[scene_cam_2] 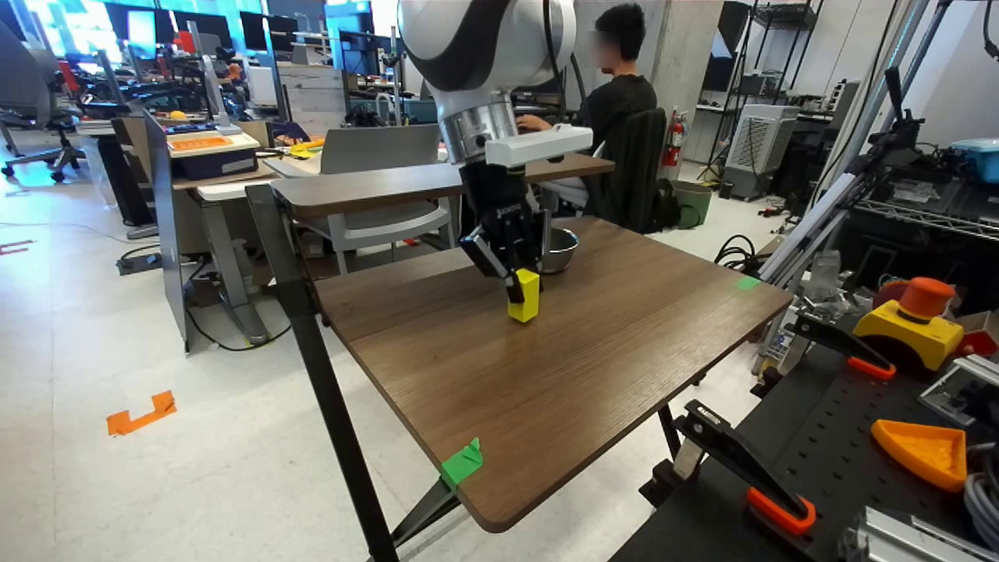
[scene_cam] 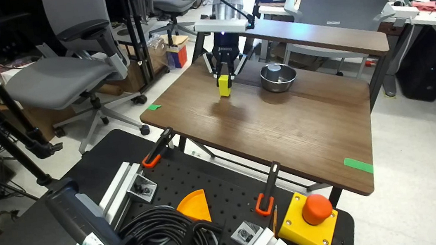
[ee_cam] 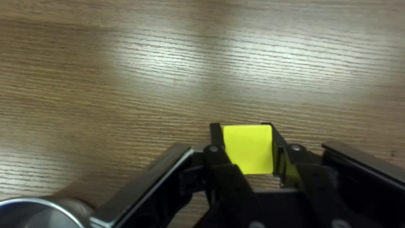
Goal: Move the yellow block to the right
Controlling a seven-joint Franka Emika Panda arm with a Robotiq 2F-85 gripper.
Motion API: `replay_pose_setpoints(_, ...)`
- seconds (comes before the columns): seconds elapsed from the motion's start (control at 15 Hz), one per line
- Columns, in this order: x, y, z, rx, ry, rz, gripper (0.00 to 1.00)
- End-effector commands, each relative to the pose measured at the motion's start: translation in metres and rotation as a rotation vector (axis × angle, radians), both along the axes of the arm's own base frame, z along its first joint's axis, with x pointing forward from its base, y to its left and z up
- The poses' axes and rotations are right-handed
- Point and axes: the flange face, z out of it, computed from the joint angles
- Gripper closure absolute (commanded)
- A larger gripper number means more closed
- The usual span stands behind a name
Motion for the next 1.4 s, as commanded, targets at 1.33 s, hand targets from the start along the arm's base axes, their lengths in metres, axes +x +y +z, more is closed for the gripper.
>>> replay_pose_setpoints(1.33,0.002,-0.301,0.011,-0.075,0.053,-0.536,0.91)
